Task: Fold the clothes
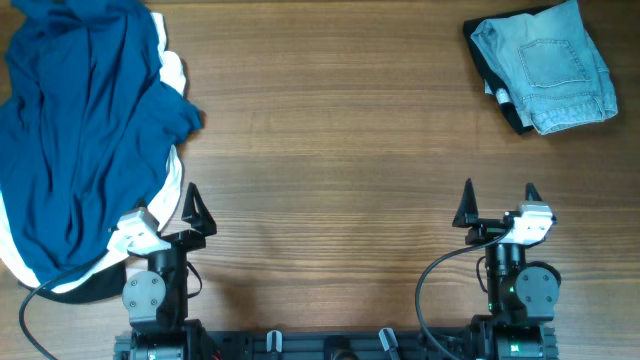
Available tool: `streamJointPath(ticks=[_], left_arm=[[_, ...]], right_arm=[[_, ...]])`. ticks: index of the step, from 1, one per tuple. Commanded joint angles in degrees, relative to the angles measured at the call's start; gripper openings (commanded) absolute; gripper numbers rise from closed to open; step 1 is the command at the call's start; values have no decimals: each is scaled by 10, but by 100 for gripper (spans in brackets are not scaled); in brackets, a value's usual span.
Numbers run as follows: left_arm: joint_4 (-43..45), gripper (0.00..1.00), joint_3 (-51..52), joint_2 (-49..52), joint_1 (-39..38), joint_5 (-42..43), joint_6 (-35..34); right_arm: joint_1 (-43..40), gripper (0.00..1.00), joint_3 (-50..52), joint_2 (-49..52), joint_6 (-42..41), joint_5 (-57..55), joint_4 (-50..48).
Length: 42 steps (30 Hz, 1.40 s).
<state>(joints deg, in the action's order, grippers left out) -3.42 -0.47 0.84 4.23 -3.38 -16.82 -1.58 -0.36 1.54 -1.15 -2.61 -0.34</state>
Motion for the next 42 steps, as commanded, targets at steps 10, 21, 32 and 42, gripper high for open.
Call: streamJointPath(ticks=[10,21,32,42], left_arm=[[-49,99,-240,260,-3,-22,46],[-232,100,-594,666,-3,104,44],[-309,100,-595,678,-1,133,10],[-307,100,-596,733,2,141,-30]], right_arm=[[2,100,-29,114,-10,41,-29],[2,100,-83,263,-69,129,-47],[2,100,-170,396,-110,196,68],[2,100,-316,543,-109,280,171]])
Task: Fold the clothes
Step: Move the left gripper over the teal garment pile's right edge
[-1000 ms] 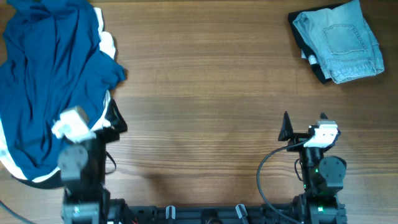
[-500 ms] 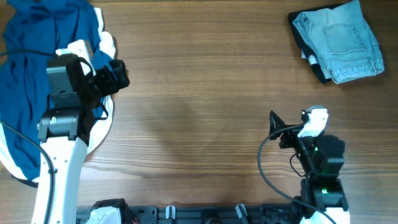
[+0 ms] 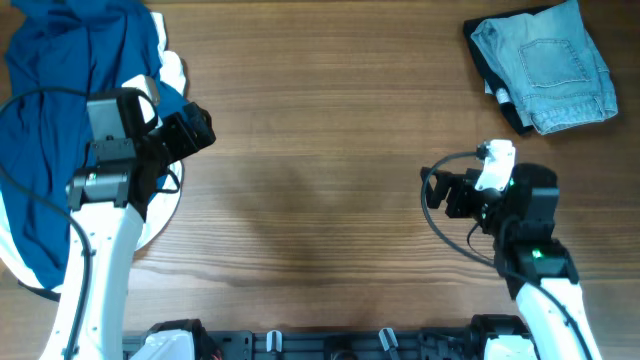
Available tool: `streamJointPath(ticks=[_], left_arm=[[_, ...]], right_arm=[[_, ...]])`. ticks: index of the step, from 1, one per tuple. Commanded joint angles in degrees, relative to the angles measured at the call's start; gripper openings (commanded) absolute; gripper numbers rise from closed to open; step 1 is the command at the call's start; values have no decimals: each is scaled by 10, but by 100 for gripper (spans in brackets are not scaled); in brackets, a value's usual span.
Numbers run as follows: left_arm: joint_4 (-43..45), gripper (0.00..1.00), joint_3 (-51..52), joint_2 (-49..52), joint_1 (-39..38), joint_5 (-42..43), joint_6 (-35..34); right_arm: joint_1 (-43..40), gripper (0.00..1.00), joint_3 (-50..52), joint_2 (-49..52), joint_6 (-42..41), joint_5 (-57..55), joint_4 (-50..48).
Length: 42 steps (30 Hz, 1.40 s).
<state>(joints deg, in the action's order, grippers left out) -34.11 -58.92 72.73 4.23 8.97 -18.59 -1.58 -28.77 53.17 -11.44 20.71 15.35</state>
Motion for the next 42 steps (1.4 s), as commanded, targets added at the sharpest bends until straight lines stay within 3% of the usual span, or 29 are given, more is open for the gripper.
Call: streamJointPath(ticks=[1,11,12,14,15,16,19,22,23,25,28,34,40,42], left_arm=[[0,100,-12,14,2,23,-12],[-6,100,-11,16,0,19,-13],[-1,95,-11,17,0,19,-14],[7,58,-11,33,0,12,-18],[7,69,-12,42,0,-5,-31],[5,70,-15,50,0,-16,-43],[-28,42,-57,72,0,-31,-46],[-85,46,-143,90,0,-62,-40],[-104,27,-179,97,0,-75,-29],[-139,15,-242,107,0,-102,-28],[-209,7,-329,134,0,-103,-29],[-377,9,-504,285,1,-92,-29],[-443,27,-586,413,4,-121,-27],[-453,23,-590,429,11,-127,-33]], right_arm=[[2,100,-37,33,-6,55,21],[2,100,-38,35,-5,64,44],[2,100,-38,35,-5,64,48],[2,100,-38,35,-5,66,54],[2,100,-38,35,-4,66,57],[2,100,-38,35,0,66,61],[2,100,-38,35,20,66,79],[2,100,-38,35,39,66,90],[2,100,-38,35,39,66,89],[2,100,-38,35,39,66,90],[2,100,-38,35,39,66,94],[2,100,-38,35,40,73,94],[2,100,-38,35,40,79,109],[2,100,-38,35,40,79,112]])
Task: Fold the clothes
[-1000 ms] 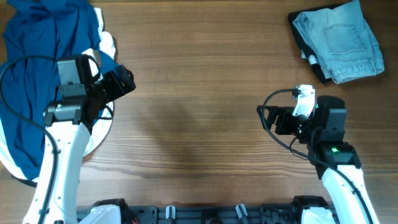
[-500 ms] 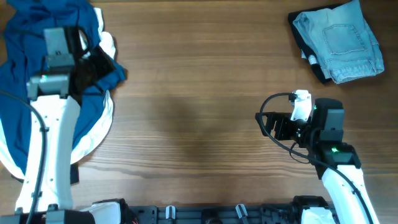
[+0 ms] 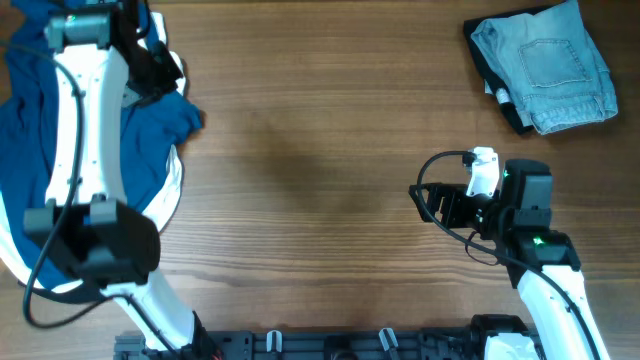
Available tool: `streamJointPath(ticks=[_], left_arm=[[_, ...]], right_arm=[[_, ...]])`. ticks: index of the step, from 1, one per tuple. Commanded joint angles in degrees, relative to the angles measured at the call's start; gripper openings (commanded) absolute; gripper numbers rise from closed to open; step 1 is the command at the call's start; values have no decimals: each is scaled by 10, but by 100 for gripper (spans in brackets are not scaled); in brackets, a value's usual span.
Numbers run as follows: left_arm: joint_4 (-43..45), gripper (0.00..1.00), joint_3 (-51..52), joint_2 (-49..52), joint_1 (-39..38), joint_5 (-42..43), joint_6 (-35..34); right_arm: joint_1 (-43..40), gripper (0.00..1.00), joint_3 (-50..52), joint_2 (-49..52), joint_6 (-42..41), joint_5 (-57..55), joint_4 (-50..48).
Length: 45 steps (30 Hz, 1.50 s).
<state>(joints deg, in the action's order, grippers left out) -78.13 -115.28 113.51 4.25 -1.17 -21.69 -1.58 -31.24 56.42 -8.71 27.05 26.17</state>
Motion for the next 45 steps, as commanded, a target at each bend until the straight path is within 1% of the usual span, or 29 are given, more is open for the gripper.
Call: streamJointPath(ticks=[1,5,8,9,10,11,12,13,15,16,18,19,21,24,26,29,33,35,36,38,40,42,43,45], left_arm=[[-15,22,-26,26,16,-26,-6],[-43,33,-26,61,43,-21,-13],[-55,35,-26,97,50,-9,-10],[-53,38,-26,108,47,-6,-10],[-48,43,-26,117,39,-4,-4],[-43,55,-26,123,30,-2,4],[-37,63,-26,127,19,-2,8],[-26,66,-26,128,5,-3,10],[-6,68,-26,128,-24,-14,16],[-2,66,-26,128,-38,-28,15],[-3,49,-26,135,-54,-35,2],[-7,48,-26,141,-54,-35,-8],[-14,51,-26,155,-47,-34,-16],[-31,52,-26,179,-37,-34,-15],[-31,56,-26,191,-31,-34,-14],[-23,56,-26,196,-30,-34,-10],[-11,61,-26,205,-23,-35,-11],[-12,66,-26,213,-17,-35,-11],[-12,67,-26,216,-12,-35,-11],[-12,66,-26,222,-2,-34,-11],[-11,56,-26,223,10,-34,-11],[-9,56,-26,223,21,-34,-11],[-9,58,-26,224,26,-34,-11],[-9,68,-26,225,33,-34,-11]], right_arm=[[2,100,-13,3,13,15,4],[2,100,-13,3,12,15,4],[2,100,-13,3,13,15,5],[2,100,-13,3,13,15,4],[2,100,-13,3,13,15,5],[2,100,-13,3,13,15,5],[2,100,-13,3,13,15,5],[2,100,-13,3,13,15,5],[2,100,-14,3,13,15,5],[2,100,-13,3,13,15,5],[2,100,-13,3,13,15,9],[2,100,-13,3,13,16,11],[2,100,-13,3,15,16,14],[2,100,-13,3,27,22,22],[2,100,-13,3,27,30,22],[2,100,-13,3,27,30,22],[2,100,-13,3,28,37,25],[2,100,-13,3,27,40,32],[2,100,-13,3,28,39,35],[2,100,-14,3,27,40,37],[2,100,-13,3,27,40,37],[2,100,-14,3,27,42,39],[2,100,-13,3,27,44,40],[2,100,-14,3,28,44,39]])
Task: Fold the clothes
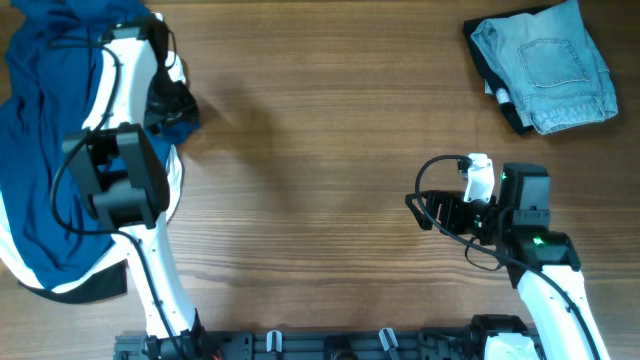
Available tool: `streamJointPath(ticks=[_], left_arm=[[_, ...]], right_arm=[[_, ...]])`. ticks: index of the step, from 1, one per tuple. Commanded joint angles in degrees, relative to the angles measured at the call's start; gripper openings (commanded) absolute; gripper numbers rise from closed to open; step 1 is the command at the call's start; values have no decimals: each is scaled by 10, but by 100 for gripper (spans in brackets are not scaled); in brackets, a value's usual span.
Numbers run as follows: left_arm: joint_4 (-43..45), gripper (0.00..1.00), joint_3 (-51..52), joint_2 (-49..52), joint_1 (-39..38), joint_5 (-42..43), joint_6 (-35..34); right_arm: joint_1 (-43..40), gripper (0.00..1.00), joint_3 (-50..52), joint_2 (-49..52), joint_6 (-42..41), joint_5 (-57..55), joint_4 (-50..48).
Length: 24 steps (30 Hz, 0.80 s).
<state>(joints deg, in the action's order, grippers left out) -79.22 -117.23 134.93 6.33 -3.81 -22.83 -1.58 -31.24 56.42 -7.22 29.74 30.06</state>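
A crumpled blue garment [50, 150] lies heaped at the table's far left, on top of a white one [171, 195] whose edge shows along its right side. My left arm reaches up the left side. Its gripper [172, 106] is down at the blue garment's right lobe, and the dark wrist hides the fingers, so a grip cannot be told. My right gripper [428, 210] points left low over bare wood at the right, with nothing near it. Its jaws are too dark to read.
Folded light-blue jeans [555, 65] rest on a dark item at the far right corner. The wooden table [320, 150] stretches between the pile and the jeans. A cable loops around the right wrist.
My left gripper has come down from the top edge of the blue pile to its right lobe, nearer the table's middle. The right gripper has edged slightly left.
Both arms were parked at the near edge with fingers spread. Then the left gripper was over the blue pile's right side and the right over the wood at the right. The left then stood at the pile's top, and is now at its right lobe.
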Motion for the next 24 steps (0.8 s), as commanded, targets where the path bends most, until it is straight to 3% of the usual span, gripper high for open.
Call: streamJointPath(ticks=[1,4,6,10,14,15,16,17,18,19,24], left_arm=[[2,71,-7,11,12,-8,1],[9,78,-7,13,9,-8,1],[14,70,-7,22,6,-7,1],[15,71,-7,54,-9,8,1],[17,64,-7,72,-23,8,5],[17,49,-7,75,-25,8,5],[17,28,-7,75,-25,7,5],[17,14,-7,75,-25,7,5],[16,8,-8,74,-25,7,5],[16,4,-9,74,-25,7,5],[16,4,-9,72,-25,7,4]], right_arm=[[2,100,-14,3,12,17,0],[2,100,-13,3,12,18,0],[2,100,-14,3,12,19,1],[2,100,-14,3,12,25,5],[2,100,-13,3,12,25,6],[2,100,-14,3,12,25,7],[2,100,-14,3,12,25,7],[2,100,-14,3,12,25,7],[2,100,-14,3,12,25,6],[2,100,-14,3,13,25,5],[2,100,-14,3,12,25,6]])
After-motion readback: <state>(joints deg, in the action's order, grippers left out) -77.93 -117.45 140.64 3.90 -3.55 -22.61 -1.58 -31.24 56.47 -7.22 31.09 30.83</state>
